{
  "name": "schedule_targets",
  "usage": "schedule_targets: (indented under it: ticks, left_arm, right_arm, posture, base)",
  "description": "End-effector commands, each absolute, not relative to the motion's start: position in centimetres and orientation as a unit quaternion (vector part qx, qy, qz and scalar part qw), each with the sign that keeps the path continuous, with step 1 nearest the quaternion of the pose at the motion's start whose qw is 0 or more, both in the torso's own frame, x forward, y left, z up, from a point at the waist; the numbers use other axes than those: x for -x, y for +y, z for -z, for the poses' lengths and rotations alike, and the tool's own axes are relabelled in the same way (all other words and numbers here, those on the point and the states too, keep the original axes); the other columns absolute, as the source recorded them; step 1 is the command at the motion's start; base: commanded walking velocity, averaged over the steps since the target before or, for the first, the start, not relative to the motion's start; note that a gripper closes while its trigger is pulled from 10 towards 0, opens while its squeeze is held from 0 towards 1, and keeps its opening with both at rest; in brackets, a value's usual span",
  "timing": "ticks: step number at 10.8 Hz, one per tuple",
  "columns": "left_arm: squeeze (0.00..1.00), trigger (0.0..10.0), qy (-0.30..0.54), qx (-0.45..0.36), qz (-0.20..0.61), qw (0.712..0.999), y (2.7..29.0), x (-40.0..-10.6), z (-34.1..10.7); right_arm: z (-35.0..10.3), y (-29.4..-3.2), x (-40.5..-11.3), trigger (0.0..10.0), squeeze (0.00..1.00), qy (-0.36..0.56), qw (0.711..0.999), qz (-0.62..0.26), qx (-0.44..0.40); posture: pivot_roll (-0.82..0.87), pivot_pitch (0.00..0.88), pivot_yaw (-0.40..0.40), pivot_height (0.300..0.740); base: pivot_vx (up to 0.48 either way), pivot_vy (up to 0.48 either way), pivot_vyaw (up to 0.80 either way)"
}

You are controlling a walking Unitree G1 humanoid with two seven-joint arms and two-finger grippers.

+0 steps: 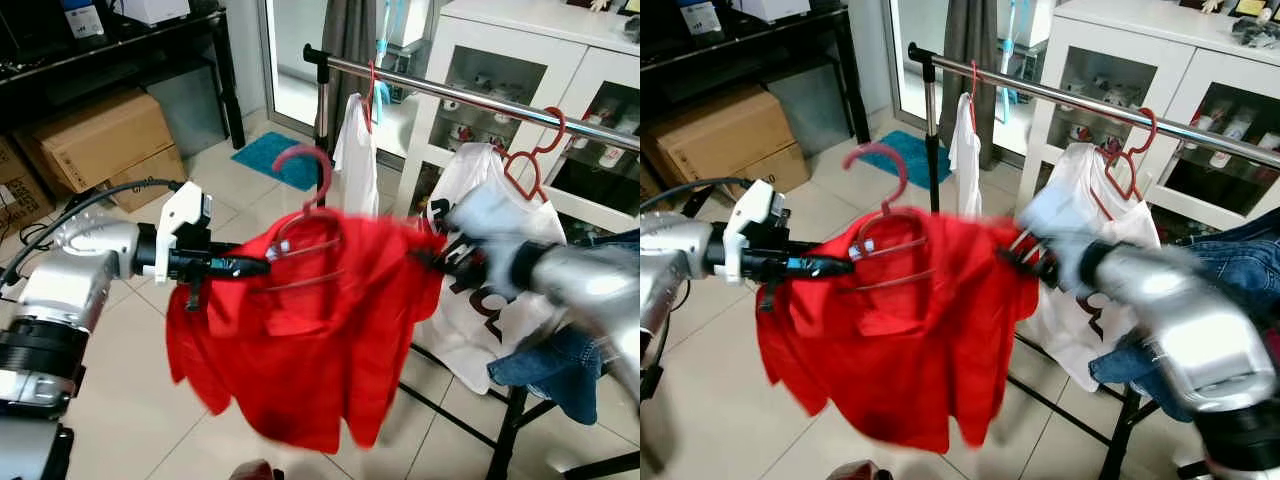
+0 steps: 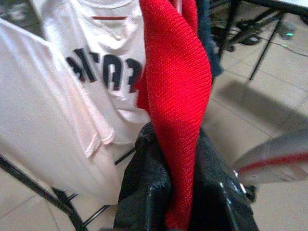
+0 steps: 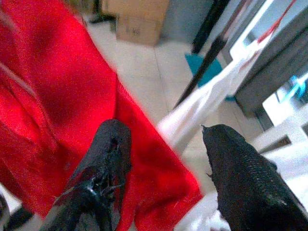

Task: Hang hanger

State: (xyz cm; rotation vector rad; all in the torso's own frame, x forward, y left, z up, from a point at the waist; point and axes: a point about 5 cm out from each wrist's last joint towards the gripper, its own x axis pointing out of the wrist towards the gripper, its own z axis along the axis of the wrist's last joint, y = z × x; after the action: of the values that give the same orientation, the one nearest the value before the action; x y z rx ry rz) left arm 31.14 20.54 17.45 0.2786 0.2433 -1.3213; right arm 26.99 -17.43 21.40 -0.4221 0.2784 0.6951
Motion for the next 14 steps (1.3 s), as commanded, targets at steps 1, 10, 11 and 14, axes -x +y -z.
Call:
schedule_targets:
  ticks: [1, 10, 11, 14]
  left_arm:
    - [0.0, 0.0, 0.084, -0.139, 0.594, 0.788, 20.3, -31.7, -18.4]
    - [0.0, 0.0, 0.05, -0.091, 0.625, 0.774, 18.0, -30.2, -18.6]
    - [0.0, 0.0, 0.053, -0.087, 0.628, 0.772, 18.1, -29.9, -18.6]
    - [0.0, 0.0, 0.091, -0.102, 0.62, 0.773, 19.5, -29.2, -17.8]
  right_arm:
    - [-22.1, -16.7, -26.5, 10.0, 0.0, 0.12, 0.904, -0.364, 0.187]
    - [-20.3, -15.6, -29.1, 10.0, 0.0, 0.132, 0.948, -0.187, 0.222]
    - [-20.3, -16.0, -29.3, 10.0, 0.0, 0.134, 0.95, -0.171, 0.225]
    - [-20.3, -18.9, -29.6, 10.0, 0.0, 0.146, 0.949, -0.125, 0.249]
  posture:
    - [-0.04, 0.0, 0.046, 0.74]
    - [-0.03, 0.0, 0.048, 0.74]
    - [-0.03, 0.0, 0.049, 0.74]
    - [-0.04, 0.0, 0.046, 0.74]
  base:
    - [0.0, 0.0, 0.0]
    - [0.0, 0.0, 0.0]
    - [0.0, 0.0, 0.0]
    - [0.0, 0.0, 0.0]
